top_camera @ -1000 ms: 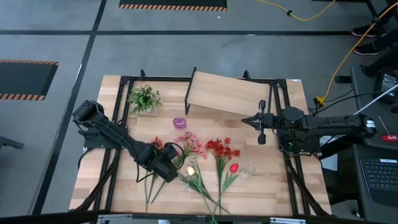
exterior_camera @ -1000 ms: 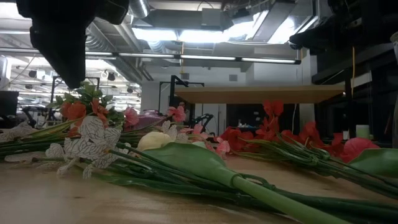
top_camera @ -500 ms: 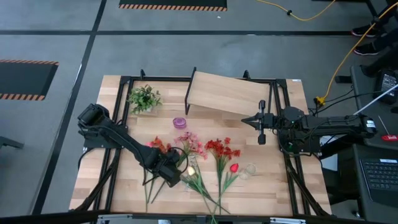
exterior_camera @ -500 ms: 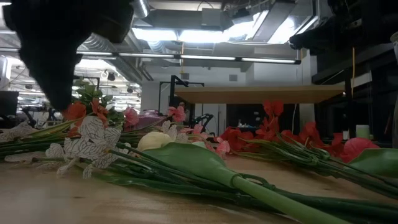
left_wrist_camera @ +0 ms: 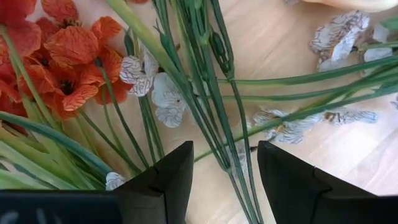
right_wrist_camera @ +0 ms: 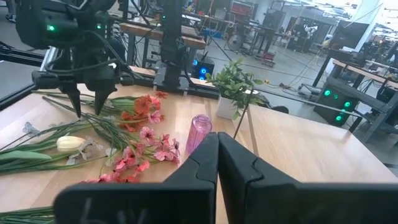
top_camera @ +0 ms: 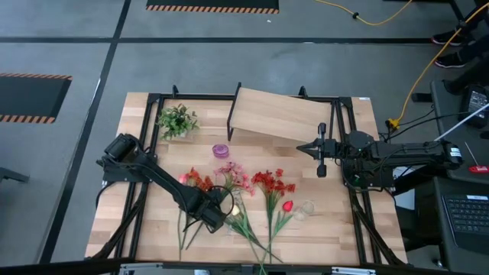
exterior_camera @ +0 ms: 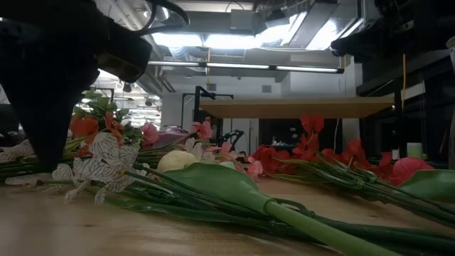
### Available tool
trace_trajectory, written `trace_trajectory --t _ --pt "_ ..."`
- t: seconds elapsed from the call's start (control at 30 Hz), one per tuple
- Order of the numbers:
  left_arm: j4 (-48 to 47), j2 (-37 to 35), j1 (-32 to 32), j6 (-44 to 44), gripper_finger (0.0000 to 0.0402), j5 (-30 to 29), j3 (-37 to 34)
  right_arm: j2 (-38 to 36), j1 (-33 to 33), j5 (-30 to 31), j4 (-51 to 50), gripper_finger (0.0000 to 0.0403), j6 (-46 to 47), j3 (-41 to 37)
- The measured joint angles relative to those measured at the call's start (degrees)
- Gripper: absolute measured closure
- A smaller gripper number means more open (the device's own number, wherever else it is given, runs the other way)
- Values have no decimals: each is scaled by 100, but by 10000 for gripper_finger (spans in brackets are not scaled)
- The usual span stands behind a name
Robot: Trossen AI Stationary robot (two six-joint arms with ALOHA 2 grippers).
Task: Pick and place flowers into a vace then onto a shelf
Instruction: Put the pink flowers into the purple vase
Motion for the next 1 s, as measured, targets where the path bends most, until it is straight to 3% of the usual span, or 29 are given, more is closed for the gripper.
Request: trace_trajectory --t 0.63,1.0 --pt "6 30 0 0 234 -126 1 0 -1 1 7 391 1 0" --pt "7 30 0 1 300 -111 2 0 0 0 6 391 2 0"
